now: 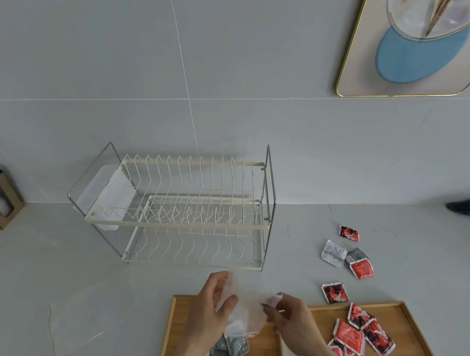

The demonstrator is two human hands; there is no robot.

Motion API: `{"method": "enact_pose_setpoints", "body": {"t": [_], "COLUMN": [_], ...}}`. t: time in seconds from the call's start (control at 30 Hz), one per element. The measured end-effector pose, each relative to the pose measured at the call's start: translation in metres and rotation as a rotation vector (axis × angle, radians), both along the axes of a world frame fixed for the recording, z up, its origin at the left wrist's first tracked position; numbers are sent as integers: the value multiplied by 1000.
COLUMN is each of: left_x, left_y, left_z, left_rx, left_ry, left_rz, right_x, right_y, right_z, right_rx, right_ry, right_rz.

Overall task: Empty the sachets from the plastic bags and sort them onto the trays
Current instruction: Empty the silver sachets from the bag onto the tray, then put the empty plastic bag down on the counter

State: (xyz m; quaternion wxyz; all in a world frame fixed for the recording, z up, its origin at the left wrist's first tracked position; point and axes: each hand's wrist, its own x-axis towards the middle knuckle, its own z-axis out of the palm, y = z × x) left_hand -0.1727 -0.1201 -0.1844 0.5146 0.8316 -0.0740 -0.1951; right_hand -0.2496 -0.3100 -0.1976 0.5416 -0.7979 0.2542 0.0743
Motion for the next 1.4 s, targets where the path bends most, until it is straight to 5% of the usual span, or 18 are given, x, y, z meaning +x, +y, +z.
{"method": "enact_pose_setpoints", "body": {"t": [0.23,0.43,0.53,0.73,0.8,1.1,1.4], "left_x": [-7,-15,-14,-13,-14,-3,0], "left_y": [6,-7,-10,7,17,90,184], "left_z": [-15,-19,-15,-2,-2,3,-17], "left_rx": [277,238,128,-345,-430,-415,-242], "left_ry": [94,104,124,592,621,430,274], "left_rz": [-71,-95,-11,273,355,635,838], "right_x": [2,1,0,5,10,49,94], "right_y": [-6,-12,-16,-6,4,52,145], "right_z": [8,24,35,43,40,26,11], "right_rx": [-8,58,256,662,709,498,170], "right_ry": [-12,-42,-55,20,61,-1,5], "right_rz": [-45,-118,-214,-271,-264,-313,-126]}}
